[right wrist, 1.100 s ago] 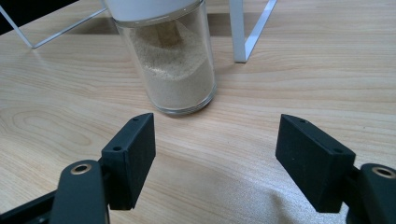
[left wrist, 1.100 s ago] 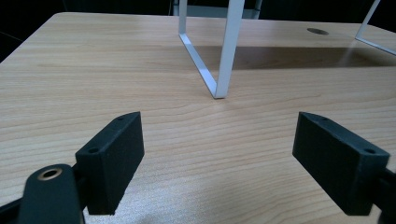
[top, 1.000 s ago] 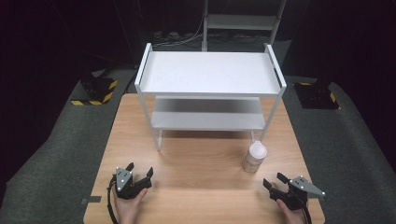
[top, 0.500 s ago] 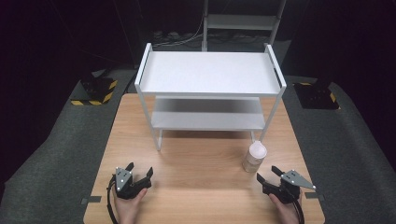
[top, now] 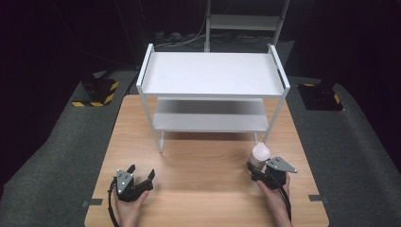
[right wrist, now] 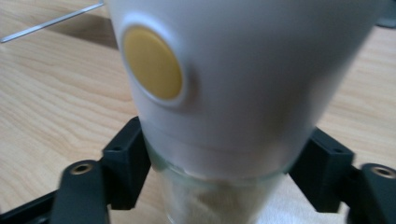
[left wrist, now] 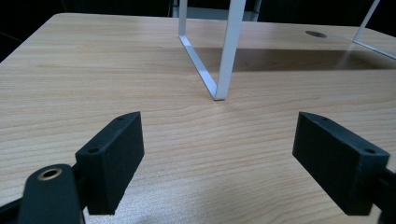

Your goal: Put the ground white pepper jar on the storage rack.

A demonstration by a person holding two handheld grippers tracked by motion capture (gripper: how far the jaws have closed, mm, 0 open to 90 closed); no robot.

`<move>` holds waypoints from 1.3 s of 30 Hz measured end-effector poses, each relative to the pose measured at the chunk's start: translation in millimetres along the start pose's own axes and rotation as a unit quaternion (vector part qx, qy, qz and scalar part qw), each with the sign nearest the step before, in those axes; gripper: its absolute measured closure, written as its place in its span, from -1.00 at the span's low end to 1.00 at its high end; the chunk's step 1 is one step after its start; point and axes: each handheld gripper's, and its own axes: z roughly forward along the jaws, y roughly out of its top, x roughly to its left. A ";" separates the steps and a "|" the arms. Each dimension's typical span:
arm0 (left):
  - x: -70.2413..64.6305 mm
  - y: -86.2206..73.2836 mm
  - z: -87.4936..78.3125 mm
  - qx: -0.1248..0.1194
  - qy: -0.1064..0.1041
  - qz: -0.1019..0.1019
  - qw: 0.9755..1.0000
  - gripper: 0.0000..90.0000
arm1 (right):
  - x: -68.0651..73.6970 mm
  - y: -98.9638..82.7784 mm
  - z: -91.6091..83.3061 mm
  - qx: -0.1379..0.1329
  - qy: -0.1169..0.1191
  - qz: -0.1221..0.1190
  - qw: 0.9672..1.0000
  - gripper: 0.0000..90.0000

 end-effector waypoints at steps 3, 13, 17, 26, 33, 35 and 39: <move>0.1 -0.1 0.0 0.000 0.000 0.000 1.000 -0.63 | 2.6 0.3 0.9 0.000 -0.005 0.001 1.000 -0.34; 0.5 -0.2 0.1 -0.001 0.000 -0.002 1.000 -0.63 | 3.7 2.0 -0.2 0.003 -0.008 0.012 1.000 -0.33; 0.5 0.0 0.2 -0.001 0.000 -0.001 1.000 -0.63 | 3.6 7.4 -1.9 0.012 -0.007 0.014 1.000 -0.33; 0.6 -0.4 0.0 -0.002 0.000 -0.003 1.000 -0.63 | 5.7 19.1 -9.8 0.001 0.003 0.003 1.000 -0.33; 1.2 -0.6 -0.2 -0.003 0.000 -0.005 1.000 -0.63 | 7.4 33.6 -15.0 -0.007 0.012 -0.008 1.000 -0.33; 1.3 -0.9 -0.3 -0.003 0.000 -0.005 1.000 -0.63 | 8.5 37.6 -16.7 -0.010 0.012 -0.013 1.000 -0.33; 1.6 -0.9 -0.3 -0.004 0.000 -0.005 1.000 -0.63 | 8.5 45.6 -20.4 -0.018 0.019 -0.015 1.000 -0.33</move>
